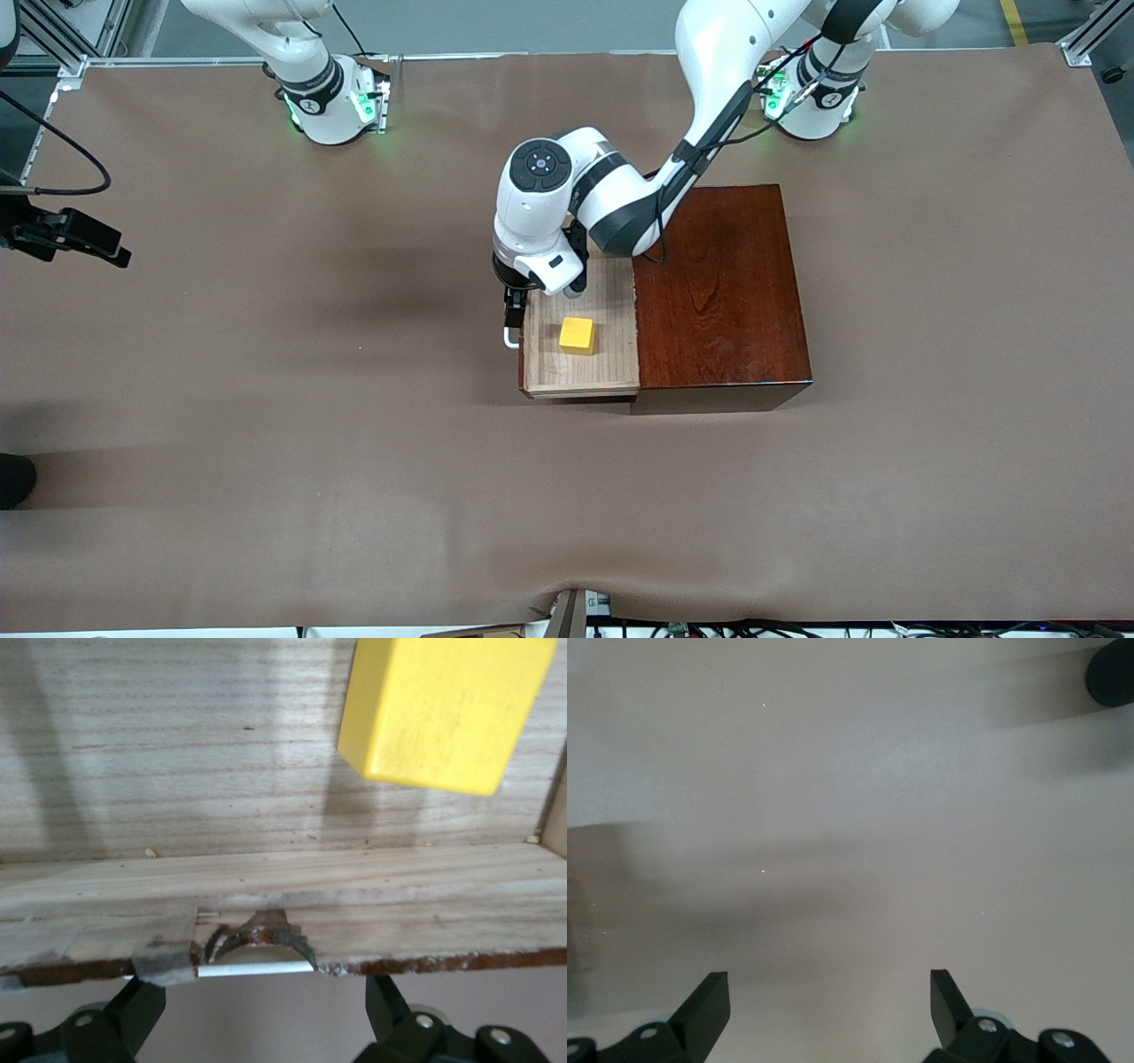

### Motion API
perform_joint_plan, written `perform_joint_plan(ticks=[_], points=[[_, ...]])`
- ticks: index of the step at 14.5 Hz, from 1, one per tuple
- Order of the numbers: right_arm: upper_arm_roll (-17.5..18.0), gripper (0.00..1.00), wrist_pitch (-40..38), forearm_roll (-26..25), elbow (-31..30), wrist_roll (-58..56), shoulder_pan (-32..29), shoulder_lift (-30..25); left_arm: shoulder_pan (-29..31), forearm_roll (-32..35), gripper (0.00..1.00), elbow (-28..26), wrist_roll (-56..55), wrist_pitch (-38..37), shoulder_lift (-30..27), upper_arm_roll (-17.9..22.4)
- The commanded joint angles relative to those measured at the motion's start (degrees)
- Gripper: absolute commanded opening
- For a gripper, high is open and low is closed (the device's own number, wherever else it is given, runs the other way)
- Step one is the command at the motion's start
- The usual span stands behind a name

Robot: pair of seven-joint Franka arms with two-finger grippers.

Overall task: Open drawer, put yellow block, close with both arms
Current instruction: 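Push the drawer front with the left gripper into the box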

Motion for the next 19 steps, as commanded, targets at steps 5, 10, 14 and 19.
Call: perform_joint_plan(ticks=[5, 10, 14, 19], points=[[1.3, 1.00, 0.0, -0.6, -0.6, 0.6, -1.0, -0.7, -0.7, 7.6, 1.00, 1.6, -0.6, -11.0, -0.3, 0.7], [1.4, 1.00, 0.0, -0.3, -0.3, 0.7, -0.8, -0.7, 0.1, 10.6, 1.00, 1.7, -0.7, -19.3, -2.4, 1.3], [1.4, 1.00, 0.1, -0.1, -0.2, 0.7, -0.8, -0.7, 0.2, 10.8, 1.00, 1.7, -0.7, -23.3, -4.4, 5.9], [1.5, 1.00, 0.1, 0.0, -0.2, 0.8, -0.6, -0.7, 0.3, 10.9, 1.00, 1.6, -0.6, -28.7, -5.7, 11.4]])
